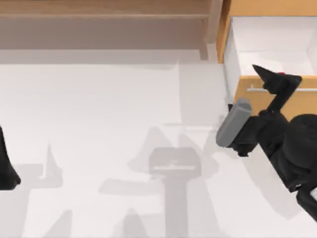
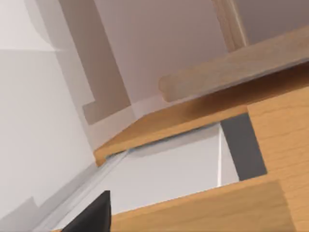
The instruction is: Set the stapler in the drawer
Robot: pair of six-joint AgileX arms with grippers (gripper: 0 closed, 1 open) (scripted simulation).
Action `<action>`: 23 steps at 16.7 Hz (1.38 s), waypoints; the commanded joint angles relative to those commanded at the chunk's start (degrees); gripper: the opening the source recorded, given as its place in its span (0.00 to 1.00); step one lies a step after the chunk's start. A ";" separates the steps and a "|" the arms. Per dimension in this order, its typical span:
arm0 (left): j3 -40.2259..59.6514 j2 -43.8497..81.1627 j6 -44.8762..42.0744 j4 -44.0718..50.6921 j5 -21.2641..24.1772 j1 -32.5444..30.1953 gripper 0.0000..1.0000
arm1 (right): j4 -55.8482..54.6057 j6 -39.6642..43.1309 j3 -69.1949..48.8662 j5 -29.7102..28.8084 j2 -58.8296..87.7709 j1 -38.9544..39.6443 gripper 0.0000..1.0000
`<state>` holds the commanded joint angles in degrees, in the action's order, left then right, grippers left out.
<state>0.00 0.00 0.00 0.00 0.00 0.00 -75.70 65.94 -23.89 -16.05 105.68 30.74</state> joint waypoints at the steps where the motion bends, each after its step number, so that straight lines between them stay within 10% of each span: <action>1: 0.00 0.00 0.00 0.00 0.00 0.00 1.00 | -5.04 4.31 2.74 -0.82 1.05 -1.19 1.00; 7: 0.00 0.00 0.00 0.00 0.00 0.00 1.00 | -23.73 21.92 11.18 -5.23 7.06 -9.91 1.00; 23: 0.00 0.00 0.00 0.00 0.00 0.00 1.00 | -20.55 23.18 6.18 -3.47 8.57 -13.08 1.00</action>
<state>0.00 0.00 0.00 0.00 0.00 0.00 -96.26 89.12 -17.72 -19.52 114.25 17.66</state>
